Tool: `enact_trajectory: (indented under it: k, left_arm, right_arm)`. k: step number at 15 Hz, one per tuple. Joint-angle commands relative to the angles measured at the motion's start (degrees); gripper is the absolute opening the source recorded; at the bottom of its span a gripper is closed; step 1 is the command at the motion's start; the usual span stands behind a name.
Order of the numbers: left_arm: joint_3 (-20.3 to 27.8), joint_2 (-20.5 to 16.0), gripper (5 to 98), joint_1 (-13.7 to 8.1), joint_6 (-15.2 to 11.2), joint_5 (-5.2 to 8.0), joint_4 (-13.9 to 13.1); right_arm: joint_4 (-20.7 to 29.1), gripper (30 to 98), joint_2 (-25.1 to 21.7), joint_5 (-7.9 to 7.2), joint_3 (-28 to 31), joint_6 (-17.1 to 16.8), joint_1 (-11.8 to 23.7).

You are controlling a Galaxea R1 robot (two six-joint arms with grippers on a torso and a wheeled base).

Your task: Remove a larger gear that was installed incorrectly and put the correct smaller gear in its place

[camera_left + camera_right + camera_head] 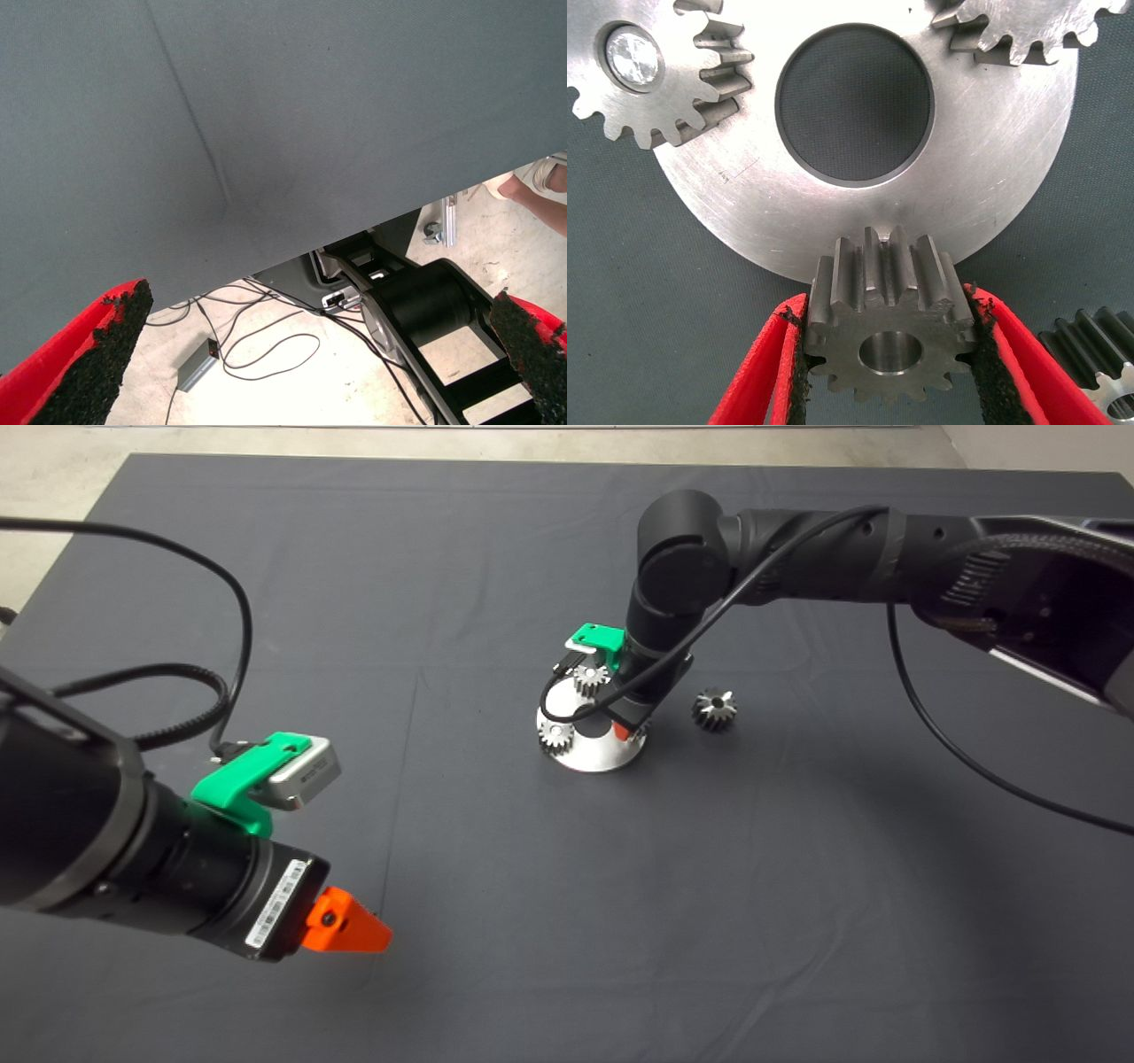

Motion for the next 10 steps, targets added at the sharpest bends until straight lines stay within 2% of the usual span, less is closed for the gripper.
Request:
enact_trajectory:
  k: [1, 10]
  left_arm:
    - [0.86, -0.27, 98.2, -0.64, 0.1, 0.34, -0.86]
    - [0.86, -0.18, 98.2, -0.64, 0.1, 0.26, -0.82]
  right_arm:
    - [1.78, 39.5, 1.1, -7.52, 0.51, -0.27, 1.61]
    - [1.46, 39.6, 1.1, -7.52, 0.42, -0.35, 1.78]
